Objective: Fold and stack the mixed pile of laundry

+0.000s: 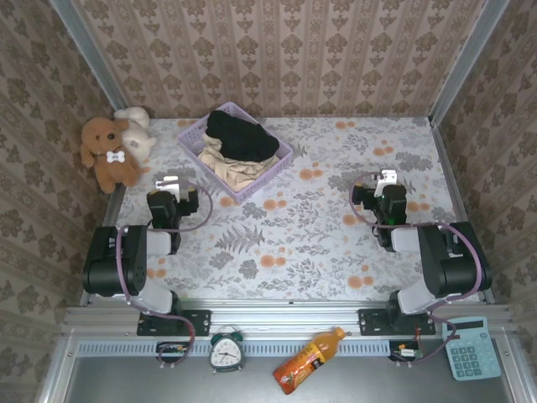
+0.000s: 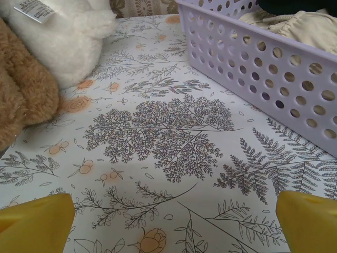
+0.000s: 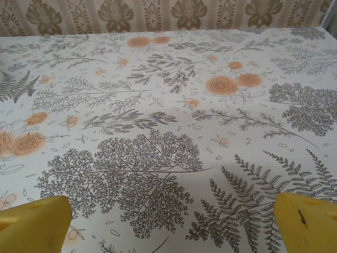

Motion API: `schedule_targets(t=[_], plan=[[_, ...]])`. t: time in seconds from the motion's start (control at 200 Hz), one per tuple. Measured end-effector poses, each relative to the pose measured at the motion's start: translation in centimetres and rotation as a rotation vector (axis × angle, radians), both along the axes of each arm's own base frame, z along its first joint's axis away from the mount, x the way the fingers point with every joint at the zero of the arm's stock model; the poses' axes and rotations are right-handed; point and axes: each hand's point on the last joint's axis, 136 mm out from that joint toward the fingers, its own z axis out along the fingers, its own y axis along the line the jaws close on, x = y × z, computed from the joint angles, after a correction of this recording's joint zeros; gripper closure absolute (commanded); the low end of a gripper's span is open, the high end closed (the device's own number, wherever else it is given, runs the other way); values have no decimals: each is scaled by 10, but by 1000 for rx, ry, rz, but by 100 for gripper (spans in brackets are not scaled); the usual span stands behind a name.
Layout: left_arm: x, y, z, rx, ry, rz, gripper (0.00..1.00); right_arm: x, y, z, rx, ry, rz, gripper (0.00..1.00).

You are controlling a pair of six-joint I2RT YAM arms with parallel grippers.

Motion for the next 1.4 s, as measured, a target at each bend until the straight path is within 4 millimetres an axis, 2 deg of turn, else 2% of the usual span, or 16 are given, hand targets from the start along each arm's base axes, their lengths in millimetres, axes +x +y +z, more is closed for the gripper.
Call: schedule_targets(t=[1.4], plan=[[0,1,-1,-1,4,-4,0,0,-1,0,3,2,3,0]])
